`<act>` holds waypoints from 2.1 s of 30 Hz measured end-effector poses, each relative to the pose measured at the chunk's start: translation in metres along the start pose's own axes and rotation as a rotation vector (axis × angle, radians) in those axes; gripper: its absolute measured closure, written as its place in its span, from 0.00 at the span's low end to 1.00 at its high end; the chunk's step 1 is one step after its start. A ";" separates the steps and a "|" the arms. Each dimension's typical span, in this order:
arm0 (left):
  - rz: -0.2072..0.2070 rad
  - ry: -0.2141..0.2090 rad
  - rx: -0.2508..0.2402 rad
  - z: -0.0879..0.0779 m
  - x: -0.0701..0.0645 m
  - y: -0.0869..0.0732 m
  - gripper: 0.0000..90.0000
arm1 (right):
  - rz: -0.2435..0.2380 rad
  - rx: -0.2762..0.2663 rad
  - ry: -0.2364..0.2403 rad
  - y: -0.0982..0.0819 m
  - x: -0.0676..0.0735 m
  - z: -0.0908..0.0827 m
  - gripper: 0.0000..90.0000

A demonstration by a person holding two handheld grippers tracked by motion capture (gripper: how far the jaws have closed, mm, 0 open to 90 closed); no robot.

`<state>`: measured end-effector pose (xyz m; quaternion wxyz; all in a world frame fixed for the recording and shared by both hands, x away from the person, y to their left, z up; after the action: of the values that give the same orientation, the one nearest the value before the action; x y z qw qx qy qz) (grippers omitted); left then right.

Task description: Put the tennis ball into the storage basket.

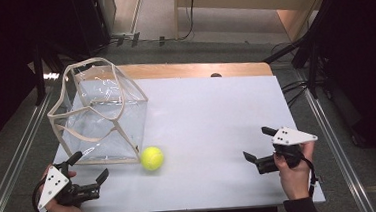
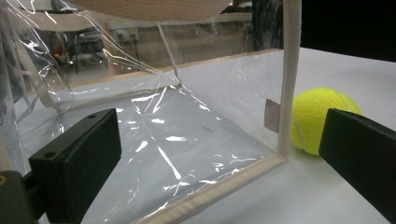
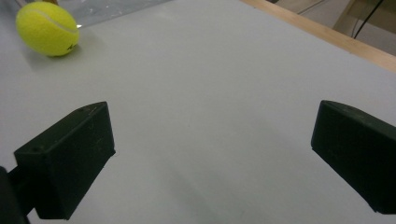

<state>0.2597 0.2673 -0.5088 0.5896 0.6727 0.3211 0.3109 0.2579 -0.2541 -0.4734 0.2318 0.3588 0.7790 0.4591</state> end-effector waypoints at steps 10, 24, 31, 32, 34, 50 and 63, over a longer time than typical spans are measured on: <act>0.001 -0.004 0.002 0.000 0.000 0.000 0.00 | -0.028 0.073 0.081 0.009 0.017 0.027 0.00; 0.006 -0.008 0.005 0.001 0.000 0.000 0.00 | -0.075 0.146 0.173 0.026 0.042 0.057 0.00; 0.008 -0.011 0.005 0.001 0.000 0.000 0.00 | -0.082 0.158 0.211 0.031 0.055 0.071 0.06; 0.009 -0.009 0.007 0.001 0.000 0.000 0.00 | -0.085 0.167 0.215 0.031 0.056 0.072 0.06; 0.008 -0.011 0.005 0.001 0.000 0.000 0.00 | -0.094 0.171 0.225 0.032 0.060 0.076 0.06; 0.010 -0.009 0.009 0.001 -0.001 0.000 0.00 | -0.144 0.234 0.296 0.041 0.088 0.105 0.00; 0.011 -0.012 0.009 0.002 -0.001 0.000 0.00 | -0.187 0.312 0.309 0.052 0.103 0.125 0.00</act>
<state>0.2601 0.2654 -0.5092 0.5870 0.6788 0.3153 0.3086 0.2967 -0.0891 -0.4902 0.0930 0.2420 0.8965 0.3593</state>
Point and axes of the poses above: each handheld gripper's, and its own axes: z roughly forward along the jaws, y roughly out of its top, x roughly to its left, the point moved 5 cm from there along z, roughly forward along the jaws, and after that the axes turned 4 degrees about -x, right-handed, at the moved point
